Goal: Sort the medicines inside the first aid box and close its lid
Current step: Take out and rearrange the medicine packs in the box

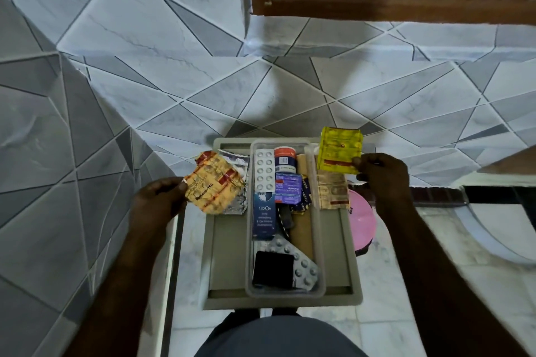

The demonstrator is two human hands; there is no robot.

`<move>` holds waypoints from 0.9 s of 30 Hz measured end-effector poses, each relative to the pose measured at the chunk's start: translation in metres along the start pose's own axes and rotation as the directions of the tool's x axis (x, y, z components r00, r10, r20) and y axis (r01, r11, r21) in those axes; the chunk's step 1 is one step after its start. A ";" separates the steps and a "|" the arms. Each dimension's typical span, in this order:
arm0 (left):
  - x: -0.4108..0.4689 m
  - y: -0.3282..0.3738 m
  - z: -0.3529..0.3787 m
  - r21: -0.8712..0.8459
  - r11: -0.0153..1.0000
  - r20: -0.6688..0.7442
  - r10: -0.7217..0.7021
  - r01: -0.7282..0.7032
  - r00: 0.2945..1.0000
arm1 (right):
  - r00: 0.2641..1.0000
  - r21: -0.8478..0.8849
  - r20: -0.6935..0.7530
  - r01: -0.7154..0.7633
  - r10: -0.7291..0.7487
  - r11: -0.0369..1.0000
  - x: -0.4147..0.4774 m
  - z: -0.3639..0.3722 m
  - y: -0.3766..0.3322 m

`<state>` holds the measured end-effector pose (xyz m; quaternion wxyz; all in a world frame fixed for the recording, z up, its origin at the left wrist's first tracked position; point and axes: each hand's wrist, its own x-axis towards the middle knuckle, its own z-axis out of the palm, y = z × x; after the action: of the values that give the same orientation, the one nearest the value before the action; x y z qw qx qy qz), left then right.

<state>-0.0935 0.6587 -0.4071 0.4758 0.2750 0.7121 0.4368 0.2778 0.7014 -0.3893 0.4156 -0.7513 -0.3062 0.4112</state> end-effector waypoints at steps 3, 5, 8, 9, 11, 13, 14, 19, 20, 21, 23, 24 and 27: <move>-0.015 0.011 -0.001 0.062 0.996 0.227 -0.084 0.072 0.970 | 1.000 0.072 0.023 0.014 -0.016 0.997 -0.014 -0.007 -0.011; -0.025 0.010 0.008 0.090 0.991 0.352 -0.122 0.096 0.928 | 0.998 0.075 0.060 0.021 -0.025 0.997 -0.020 -0.008 -0.012; -0.042 0.004 0.030 0.210 0.978 0.482 -0.113 0.011 0.869 | 0.989 0.024 0.138 0.046 -0.048 0.999 -0.030 -0.005 -0.009; -0.046 0.000 0.038 0.245 0.969 0.507 -0.110 -0.021 0.855 | 0.984 0.012 0.169 0.050 -0.052 0.999 -0.035 -0.003 -0.007; -0.053 -0.007 0.050 0.315 0.944 0.544 -0.094 -0.098 0.834 | 0.973 0.002 0.227 0.050 -0.049 0.999 -0.046 0.002 -0.005; -0.059 -0.015 0.059 0.382 0.906 0.553 -0.065 -0.183 0.831 | 0.960 -0.035 0.276 0.052 -0.040 0.998 -0.059 0.005 0.000; -0.060 -0.019 0.062 0.411 0.884 0.546 -0.043 -0.223 0.837 | 0.953 -0.076 0.301 0.055 -0.029 0.996 -0.065 0.007 0.004; -0.063 -0.026 0.066 0.569 0.702 0.506 0.112 -0.428 0.855 | 0.925 -0.236 0.377 0.054 0.041 0.970 -0.085 0.012 0.029; -0.064 -0.027 0.066 0.590 0.664 0.501 0.144 -0.459 0.853 | 0.926 -0.270 0.373 0.043 0.064 0.962 -0.088 0.013 0.033; -0.066 -0.029 0.066 0.595 0.646 0.493 0.177 -0.479 0.852 | 0.927 -0.313 0.365 0.039 0.082 0.949 -0.091 0.013 0.036; -0.069 -0.034 0.066 0.577 0.632 0.481 0.249 -0.518 0.841 | 0.936 -0.408 0.346 0.084 0.069 0.909 -0.096 0.015 0.044; -0.072 -0.036 0.066 0.576 0.617 0.478 0.278 -0.537 0.833 | 0.940 -0.467 0.340 0.135 0.037 0.874 -0.098 0.016 0.047; -0.077 -0.036 0.066 0.577 0.582 0.526 0.273 -0.573 0.806 | 0.944 -0.689 0.320 0.291 -0.082 0.664 -0.104 0.019 0.053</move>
<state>-0.0013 0.6039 -0.4164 0.3385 0.6813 0.6275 0.1660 0.2181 0.6001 -0.4039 0.0790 -0.7570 -0.5721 0.3057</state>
